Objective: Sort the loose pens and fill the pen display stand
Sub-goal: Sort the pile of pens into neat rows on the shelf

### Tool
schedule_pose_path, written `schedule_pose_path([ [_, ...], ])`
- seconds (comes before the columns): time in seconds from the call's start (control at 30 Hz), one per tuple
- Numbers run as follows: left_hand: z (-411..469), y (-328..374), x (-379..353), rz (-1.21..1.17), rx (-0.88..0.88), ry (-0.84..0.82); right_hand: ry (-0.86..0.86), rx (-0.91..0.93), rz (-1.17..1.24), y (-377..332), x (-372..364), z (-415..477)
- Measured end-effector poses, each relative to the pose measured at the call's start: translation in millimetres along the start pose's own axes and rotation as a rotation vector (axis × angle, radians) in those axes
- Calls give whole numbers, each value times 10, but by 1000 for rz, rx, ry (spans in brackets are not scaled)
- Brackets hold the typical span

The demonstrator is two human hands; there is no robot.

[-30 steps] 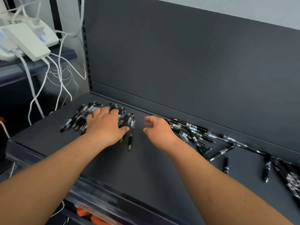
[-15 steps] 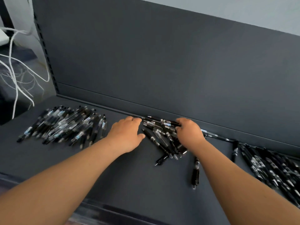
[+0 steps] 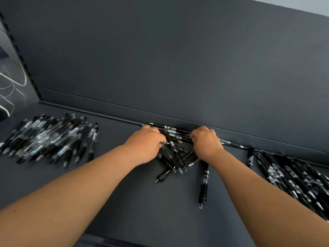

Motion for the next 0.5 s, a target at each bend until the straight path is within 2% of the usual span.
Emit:
schedule_pose_path([
  [0.23,37,-53,68,38,-31,-19,45,35,-1,-7,16,56],
  [0.5,-34,-85,97,97,-78,-120,-21,72,-76,-11,28,97],
])
Point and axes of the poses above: each hand's wrist, its own z-axis towards the middle knuckle, its own x-axis out of the back of the hand, y = z × x, the point moved 3 cm from there along z, towards the middle knuckle, and after that the axes turned 10 degrees about -x, right-handed, at the moved point
